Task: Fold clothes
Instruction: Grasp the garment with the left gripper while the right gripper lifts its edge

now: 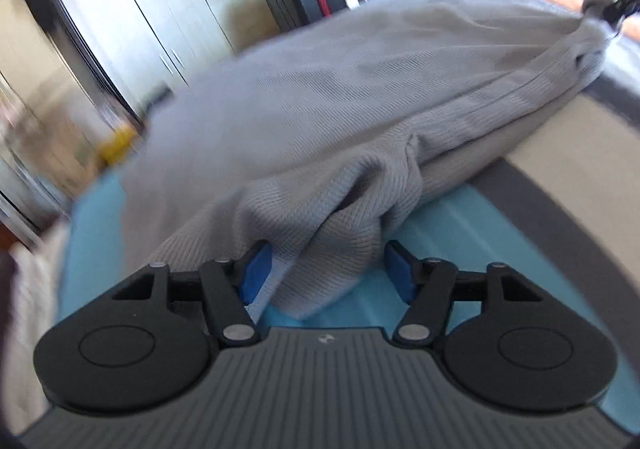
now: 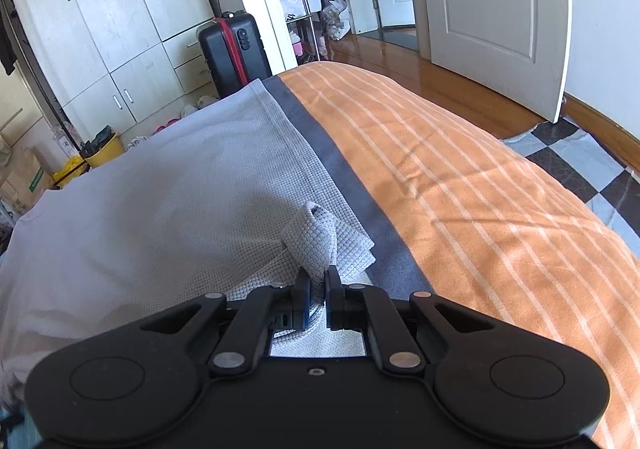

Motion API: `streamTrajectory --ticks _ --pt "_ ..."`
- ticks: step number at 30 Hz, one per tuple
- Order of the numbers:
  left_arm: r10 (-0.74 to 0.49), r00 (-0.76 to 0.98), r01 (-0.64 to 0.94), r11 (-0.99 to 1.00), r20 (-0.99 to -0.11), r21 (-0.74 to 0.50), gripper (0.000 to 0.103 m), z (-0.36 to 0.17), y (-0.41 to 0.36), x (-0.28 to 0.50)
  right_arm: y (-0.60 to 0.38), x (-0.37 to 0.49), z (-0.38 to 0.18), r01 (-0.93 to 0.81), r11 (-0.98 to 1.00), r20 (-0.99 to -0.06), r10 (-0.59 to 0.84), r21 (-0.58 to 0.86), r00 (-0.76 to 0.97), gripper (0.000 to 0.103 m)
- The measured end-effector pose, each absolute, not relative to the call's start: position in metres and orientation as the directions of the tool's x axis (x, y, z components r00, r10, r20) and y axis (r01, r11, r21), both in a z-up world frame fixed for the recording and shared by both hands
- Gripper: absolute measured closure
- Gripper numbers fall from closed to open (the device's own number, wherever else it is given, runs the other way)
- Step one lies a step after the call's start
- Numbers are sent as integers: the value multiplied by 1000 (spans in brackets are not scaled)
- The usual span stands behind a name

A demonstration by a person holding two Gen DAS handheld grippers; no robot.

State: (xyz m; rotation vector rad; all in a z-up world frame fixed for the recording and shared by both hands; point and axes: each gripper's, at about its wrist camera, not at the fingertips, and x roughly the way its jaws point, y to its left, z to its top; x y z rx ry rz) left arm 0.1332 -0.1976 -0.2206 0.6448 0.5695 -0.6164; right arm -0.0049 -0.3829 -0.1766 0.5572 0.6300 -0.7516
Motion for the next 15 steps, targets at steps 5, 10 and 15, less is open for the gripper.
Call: streamTrajectory --ticks 5,10,15 --pt "-345 738 620 686 -580 381 96 -197 -186 124 -386 -18 -169 760 581 -695 -418 290 585 94" --pt "-395 785 582 735 -477 350 96 -151 -149 87 -388 -35 -163 795 521 -749 -380 312 542 94" --pt "-474 737 628 745 -481 227 96 -129 -120 28 -378 -60 -150 800 528 -758 -387 284 525 95"
